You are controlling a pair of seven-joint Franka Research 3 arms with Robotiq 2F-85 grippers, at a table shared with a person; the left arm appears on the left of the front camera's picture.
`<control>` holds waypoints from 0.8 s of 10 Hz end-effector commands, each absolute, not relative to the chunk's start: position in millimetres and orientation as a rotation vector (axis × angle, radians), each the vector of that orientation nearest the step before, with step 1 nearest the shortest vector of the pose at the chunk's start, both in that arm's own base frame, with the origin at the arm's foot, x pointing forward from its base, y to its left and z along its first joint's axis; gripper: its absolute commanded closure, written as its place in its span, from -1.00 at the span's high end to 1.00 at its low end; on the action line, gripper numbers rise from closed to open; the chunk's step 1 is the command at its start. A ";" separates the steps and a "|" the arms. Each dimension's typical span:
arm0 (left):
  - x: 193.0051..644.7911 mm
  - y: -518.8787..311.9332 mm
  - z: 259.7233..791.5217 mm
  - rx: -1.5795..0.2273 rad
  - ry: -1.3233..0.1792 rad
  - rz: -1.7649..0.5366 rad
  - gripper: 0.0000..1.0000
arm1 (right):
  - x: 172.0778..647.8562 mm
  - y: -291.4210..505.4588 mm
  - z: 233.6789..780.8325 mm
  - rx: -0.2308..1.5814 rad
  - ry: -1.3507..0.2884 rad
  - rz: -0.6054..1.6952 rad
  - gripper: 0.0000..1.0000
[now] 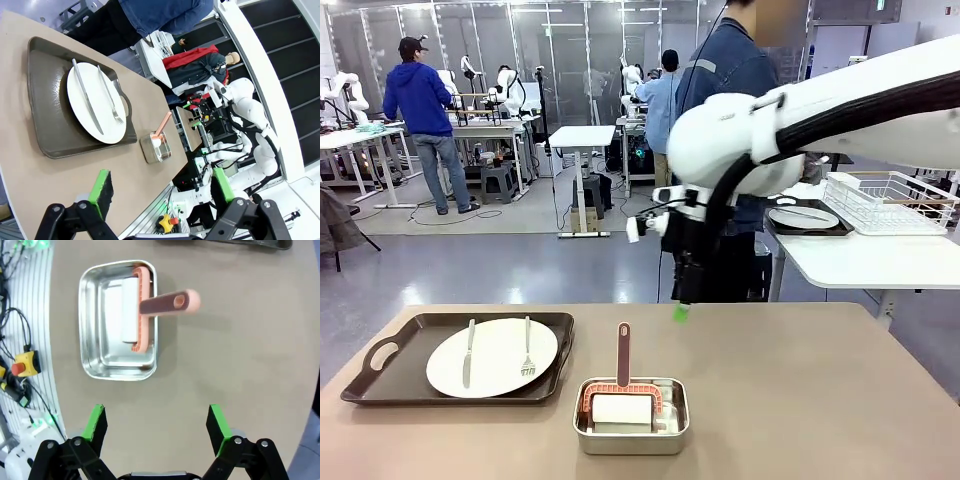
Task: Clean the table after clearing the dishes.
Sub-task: When the left (or right) Handle tray is removed, use the left hand (or right hand) to clean the left (or right) side of the table with the Lint Roller.
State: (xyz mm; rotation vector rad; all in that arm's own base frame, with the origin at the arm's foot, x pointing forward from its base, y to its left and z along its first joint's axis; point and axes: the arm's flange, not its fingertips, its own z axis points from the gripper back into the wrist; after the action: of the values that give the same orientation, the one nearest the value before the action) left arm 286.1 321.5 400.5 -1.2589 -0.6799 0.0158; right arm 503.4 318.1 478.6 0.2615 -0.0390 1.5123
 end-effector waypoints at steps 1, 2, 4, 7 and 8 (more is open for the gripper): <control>283.7 322.5 401.3 -1.260 -0.685 0.018 0.99 | 524.4 353.5 484.9 0.169 0.011 1.528 1.00; 283.7 322.5 401.3 -1.260 -0.685 0.018 0.99 | 528.7 367.3 480.0 0.171 0.034 1.546 1.00; 283.7 322.5 401.3 -1.260 -0.685 0.018 0.99 | 530.1 392.2 463.7 0.185 0.068 1.560 1.00; 283.7 322.5 401.3 -1.260 -0.685 0.018 0.99 | 527.5 414.0 438.4 0.181 0.121 1.520 1.00; 283.7 322.5 401.3 -1.260 -0.685 0.018 0.99 | 525.6 418.0 431.5 0.203 0.136 1.514 1.00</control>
State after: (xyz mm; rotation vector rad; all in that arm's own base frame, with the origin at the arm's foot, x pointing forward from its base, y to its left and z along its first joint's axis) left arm 286.2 321.4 400.5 -1.2589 -0.6797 0.0156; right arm 525.4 409.9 429.4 0.2156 0.1094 1.5417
